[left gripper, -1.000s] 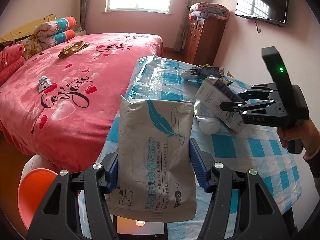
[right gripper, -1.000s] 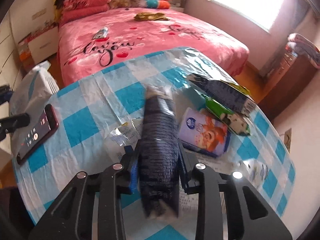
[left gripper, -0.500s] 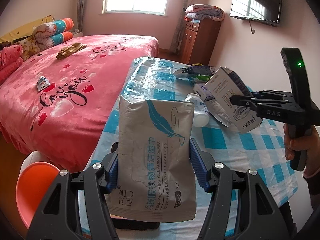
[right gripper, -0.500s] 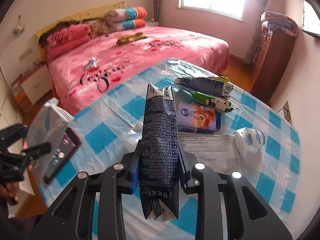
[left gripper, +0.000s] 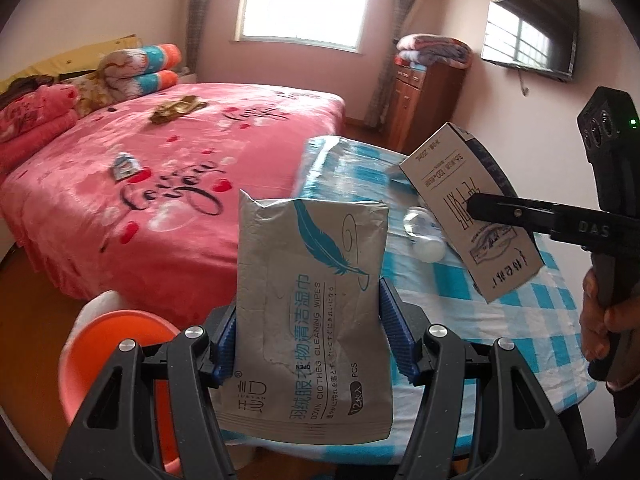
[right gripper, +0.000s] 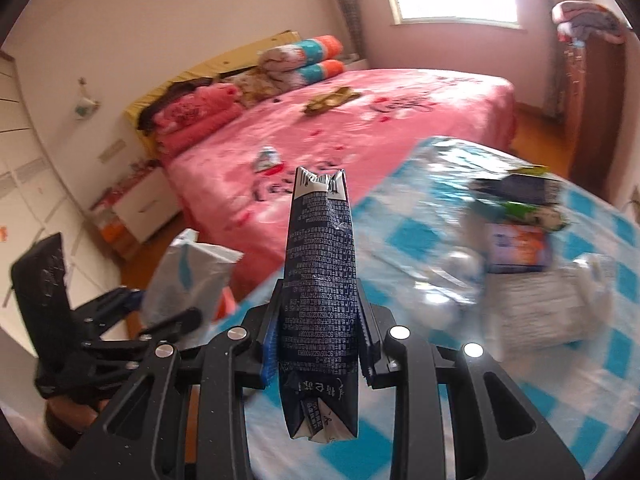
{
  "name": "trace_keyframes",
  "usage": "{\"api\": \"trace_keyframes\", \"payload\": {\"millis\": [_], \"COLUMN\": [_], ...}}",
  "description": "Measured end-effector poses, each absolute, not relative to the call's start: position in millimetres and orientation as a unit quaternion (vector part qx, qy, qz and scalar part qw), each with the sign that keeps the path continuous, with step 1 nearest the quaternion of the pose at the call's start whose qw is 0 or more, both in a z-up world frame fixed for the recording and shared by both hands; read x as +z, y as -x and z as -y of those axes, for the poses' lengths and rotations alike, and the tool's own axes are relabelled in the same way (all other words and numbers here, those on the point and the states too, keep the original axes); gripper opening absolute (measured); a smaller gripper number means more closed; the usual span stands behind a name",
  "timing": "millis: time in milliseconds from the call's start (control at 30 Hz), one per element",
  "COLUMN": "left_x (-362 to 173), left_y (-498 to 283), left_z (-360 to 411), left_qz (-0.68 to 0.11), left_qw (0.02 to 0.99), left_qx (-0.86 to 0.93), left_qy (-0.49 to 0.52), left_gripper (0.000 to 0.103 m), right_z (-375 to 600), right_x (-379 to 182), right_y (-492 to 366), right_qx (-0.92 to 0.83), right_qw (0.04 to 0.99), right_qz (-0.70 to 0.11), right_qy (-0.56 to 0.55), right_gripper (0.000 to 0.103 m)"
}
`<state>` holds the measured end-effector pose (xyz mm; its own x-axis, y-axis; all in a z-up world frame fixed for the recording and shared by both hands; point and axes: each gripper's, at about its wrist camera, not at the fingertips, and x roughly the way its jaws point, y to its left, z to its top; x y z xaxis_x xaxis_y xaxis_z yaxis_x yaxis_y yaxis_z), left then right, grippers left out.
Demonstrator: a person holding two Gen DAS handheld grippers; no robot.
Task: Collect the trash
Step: 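Carry both items over the orange bucket and open both tools to drop them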
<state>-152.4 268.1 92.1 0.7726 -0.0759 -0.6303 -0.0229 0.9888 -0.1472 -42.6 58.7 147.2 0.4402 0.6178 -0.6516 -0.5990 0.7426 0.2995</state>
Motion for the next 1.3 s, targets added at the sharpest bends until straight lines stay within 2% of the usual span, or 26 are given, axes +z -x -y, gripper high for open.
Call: {"api": "trace_keyframes", "payload": {"millis": [367,900,933,1000,1033,1067,1133,1233,1300], "left_x": [75,7,4,1,1,1,3,7,13], "left_y": [197,222,224,228,230,231,234,238,241], "left_z": [-357,-447,-451,-459,-460,-461,-464,-464,-458], "left_qz": [-0.342,-0.362,-0.360,-0.350,-0.345,-0.340,-0.329,-0.308,-0.288], "left_qw": [0.928,0.889,0.886,0.885,0.886,0.886,0.888,0.898,0.908], "left_qx": [0.092,0.204,0.212,0.227,0.232,0.238,0.250,0.248,0.241], "left_qy": [0.115,0.193,0.200,0.207,0.207,0.205,0.199,0.193,0.184], "left_gripper": [0.063,0.065,0.066,0.079,0.081,0.082,0.082,0.087,0.087], "right_z": [-178,-303,-305,-302,-299,-295,-285,-267,-254], "right_x": [147,95,92,89,89,89,95,105,111], "right_y": [72,102,102,101,99,99,96,94,94], "right_qx": [0.451,0.492,0.491,0.491,0.490,0.487,0.479,0.464,0.454], "right_qw": [0.792,0.738,0.738,0.740,0.742,0.746,0.756,0.778,0.791], "right_qz": [-0.412,-0.459,-0.462,-0.459,-0.457,-0.454,-0.447,-0.424,-0.409], "right_qy": [0.004,0.048,0.046,0.028,0.020,0.013,0.005,-0.002,-0.004], "right_gripper": [0.033,0.035,0.038,0.053,0.067,0.072,0.073,0.084,0.085]}}
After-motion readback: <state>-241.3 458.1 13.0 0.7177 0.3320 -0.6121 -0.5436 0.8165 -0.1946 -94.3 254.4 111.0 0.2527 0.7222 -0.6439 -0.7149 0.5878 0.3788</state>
